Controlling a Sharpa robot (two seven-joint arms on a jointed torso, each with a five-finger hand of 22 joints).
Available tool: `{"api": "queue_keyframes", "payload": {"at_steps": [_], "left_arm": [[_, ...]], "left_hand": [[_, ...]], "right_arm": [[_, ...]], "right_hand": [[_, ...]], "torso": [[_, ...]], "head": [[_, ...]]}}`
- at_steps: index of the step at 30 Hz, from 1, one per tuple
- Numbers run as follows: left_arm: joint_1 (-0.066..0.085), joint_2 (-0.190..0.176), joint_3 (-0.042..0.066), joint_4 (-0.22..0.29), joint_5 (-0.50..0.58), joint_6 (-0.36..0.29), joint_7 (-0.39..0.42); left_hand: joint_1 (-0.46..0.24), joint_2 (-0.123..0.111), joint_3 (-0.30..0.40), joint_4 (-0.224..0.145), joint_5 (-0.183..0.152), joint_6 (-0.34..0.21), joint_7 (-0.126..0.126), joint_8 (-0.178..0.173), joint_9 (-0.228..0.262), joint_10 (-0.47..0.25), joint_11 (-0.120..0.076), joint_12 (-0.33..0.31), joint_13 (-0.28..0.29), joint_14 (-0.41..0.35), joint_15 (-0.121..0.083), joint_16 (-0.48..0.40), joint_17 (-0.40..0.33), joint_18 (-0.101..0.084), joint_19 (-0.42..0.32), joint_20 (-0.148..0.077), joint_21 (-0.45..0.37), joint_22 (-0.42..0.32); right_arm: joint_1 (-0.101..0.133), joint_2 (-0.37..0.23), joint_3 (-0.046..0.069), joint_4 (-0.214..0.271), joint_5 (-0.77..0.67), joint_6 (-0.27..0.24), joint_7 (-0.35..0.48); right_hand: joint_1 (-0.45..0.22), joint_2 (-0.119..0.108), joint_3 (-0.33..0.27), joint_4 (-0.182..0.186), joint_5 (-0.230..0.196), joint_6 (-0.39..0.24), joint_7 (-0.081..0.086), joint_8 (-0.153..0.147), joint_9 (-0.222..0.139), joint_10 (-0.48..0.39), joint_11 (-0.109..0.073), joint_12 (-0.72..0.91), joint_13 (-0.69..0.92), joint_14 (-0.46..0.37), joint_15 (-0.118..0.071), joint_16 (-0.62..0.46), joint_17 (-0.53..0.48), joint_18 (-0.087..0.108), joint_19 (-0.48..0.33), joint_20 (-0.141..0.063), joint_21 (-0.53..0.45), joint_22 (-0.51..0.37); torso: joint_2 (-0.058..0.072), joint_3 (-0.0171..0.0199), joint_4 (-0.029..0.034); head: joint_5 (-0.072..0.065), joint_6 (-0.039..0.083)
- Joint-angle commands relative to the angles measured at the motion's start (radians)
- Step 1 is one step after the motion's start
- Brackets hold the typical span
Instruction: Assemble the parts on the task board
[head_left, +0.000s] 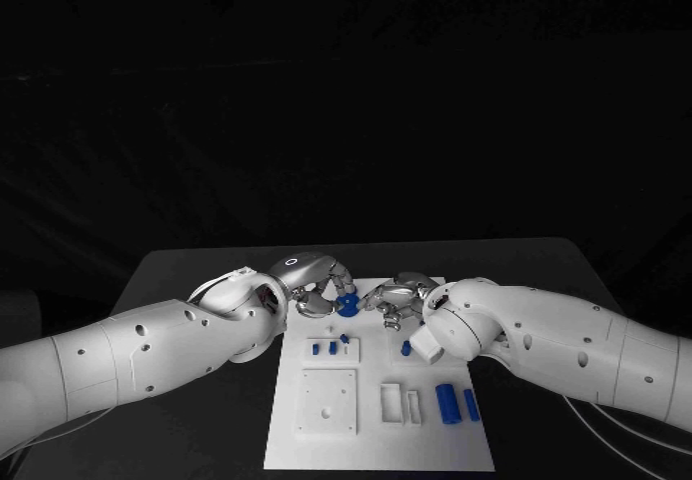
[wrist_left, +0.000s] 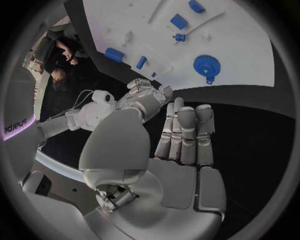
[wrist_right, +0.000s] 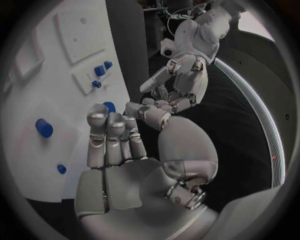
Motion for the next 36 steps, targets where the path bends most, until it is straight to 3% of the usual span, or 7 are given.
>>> {"api": "queue_keyframes", "payload": {"at_steps": [1,5,10,15,25,27,36], "left_arm": [[0.001,-0.003,0.001,0.002,0.022,-0.012,0.007],[0.001,-0.012,0.001,0.001,0.029,-0.013,0.006],[0.001,-0.019,0.0,0.002,0.044,-0.013,0.01],[0.001,-0.028,0.0,0.003,0.064,-0.021,0.015],[0.0,-0.062,-0.001,0.013,0.138,-0.06,0.035],[-0.001,-0.066,-0.001,0.015,0.138,-0.066,0.038],[-0.001,-0.078,-0.001,0.024,0.16,-0.093,0.053]], "left_hand": [[0.007,0.001,0.003,-0.003,-0.003,0.003,0.004,0.001,0.0,0.005,0.001,-0.002,0.001,0.002,0.005,-0.005,0.0,0.048,0.002,-0.003,-0.004,0.002],[0.008,0.003,0.003,-0.002,-0.003,0.004,0.004,0.003,0.0,0.009,0.0,-0.001,0.001,0.003,0.004,-0.005,0.0,0.049,0.003,-0.003,-0.004,0.002],[0.012,0.006,0.005,-0.002,0.0,0.006,0.003,0.005,0.001,0.016,-0.002,0.001,0.003,0.005,0.002,-0.005,0.0,0.05,0.004,-0.004,-0.004,0.003],[0.019,0.011,0.007,-0.004,0.004,0.008,0.002,0.008,0.002,0.022,-0.004,0.003,0.004,0.006,0.0,-0.005,0.0,0.05,0.006,-0.005,-0.003,0.003],[0.021,0.013,0.008,-0.004,0.007,0.008,0.002,0.009,0.002,0.029,-0.007,0.005,0.005,0.009,-0.002,-0.006,0.0,0.05,0.007,-0.006,-0.003,0.003],[0.021,0.013,0.009,-0.004,0.007,0.007,0.002,0.009,0.002,0.03,-0.007,0.005,0.005,0.009,-0.002,-0.006,0.0,0.05,0.007,-0.006,-0.003,0.003],[0.021,0.014,0.009,-0.003,0.011,0.005,0.003,0.009,0.001,0.031,-0.007,0.005,0.005,0.01,-0.003,-0.006,0.0,0.05,0.009,-0.007,-0.003,0.004]], "right_arm": [[0.0,-0.004,0.0,-0.002,-0.118,0.009,0.05],[0.0,-0.005,0.0,-0.002,-0.255,0.023,0.099],[0.0,0.002,0.001,-0.017,-0.463,0.023,0.185],[0.0,0.016,0.001,-0.047,-0.759,0.03,0.284],[0.01,0.095,-0.001,-0.141,-1.141,0.064,0.42],[0.011,0.107,-0.011,-0.154,-1.174,0.071,0.44],[0.016,0.168,-0.084,-0.229,-1.276,0.071,0.478]], "right_hand": [[-0.009,0.003,-0.001,-0.006,-0.002,0.011,0.005,-0.001,0.002,0.001,-0.008,0.003,0.001,0.002,-0.007,0.002,0.001,0.07,-0.002,0.002,0.006,0.018],[-0.013,-0.001,-0.005,-0.008,-0.004,0.009,0.006,-0.001,0.003,0.002,-0.008,0.002,0.001,0.002,-0.007,0.002,0.001,0.07,-0.001,0.002,0.007,0.017],[-0.005,-0.019,-0.05,-0.052,-0.027,-0.015,0.011,-0.008,0.006,-0.003,-0.002,0.0,0.001,0.0,-0.003,-0.002,-0.001,0.07,-0.002,-0.006,0.004,0.016],[0.059,-0.051,-0.077,-0.068,-0.1,-0.05,0.021,-0.022,0.007,-0.008,0.008,-0.001,0.001,-0.002,0.006,-0.005,-0.002,0.07,-0.007,-0.013,0.0,0.015],[0.159,-0.09,-0.115,-0.07,-0.143,-0.057,0.018,-0.02,0.015,-0.019,0.004,-0.002,0.002,-0.011,0.005,-0.008,0.0,0.07,-0.023,-0.009,-0.003,0.019],[0.166,-0.09,-0.119,-0.071,-0.148,-0.057,0.015,-0.019,0.016,-0.02,0.001,-0.002,0.003,-0.013,0.002,-0.008,0.0,0.07,-0.026,-0.007,-0.003,0.019],[0.197,-0.082,-0.134,-0.07,-0.194,-0.051,-0.002,-0.013,0.021,-0.025,-0.014,-0.003,0.005,-0.022,-0.011,-0.005,0.006,0.07,-0.036,0.001,0.001,0.021]], "torso": [[0.0,0.0004,0.0004],[0.0,0.0007,-0.0004],[0.0,0.0011,0.0002],[0.0,0.0003,0.0002],[0.0,-0.0006,0.0014],[0.001,-0.0013,0.0017],[0.003,-0.0024,0.0071]], "head": [[0.002,-0.002],[0.003,-0.001],[0.003,-0.001],[0.002,0.0],[0.005,-0.006],[0.005,-0.008],[0.006,-0.013]]}}
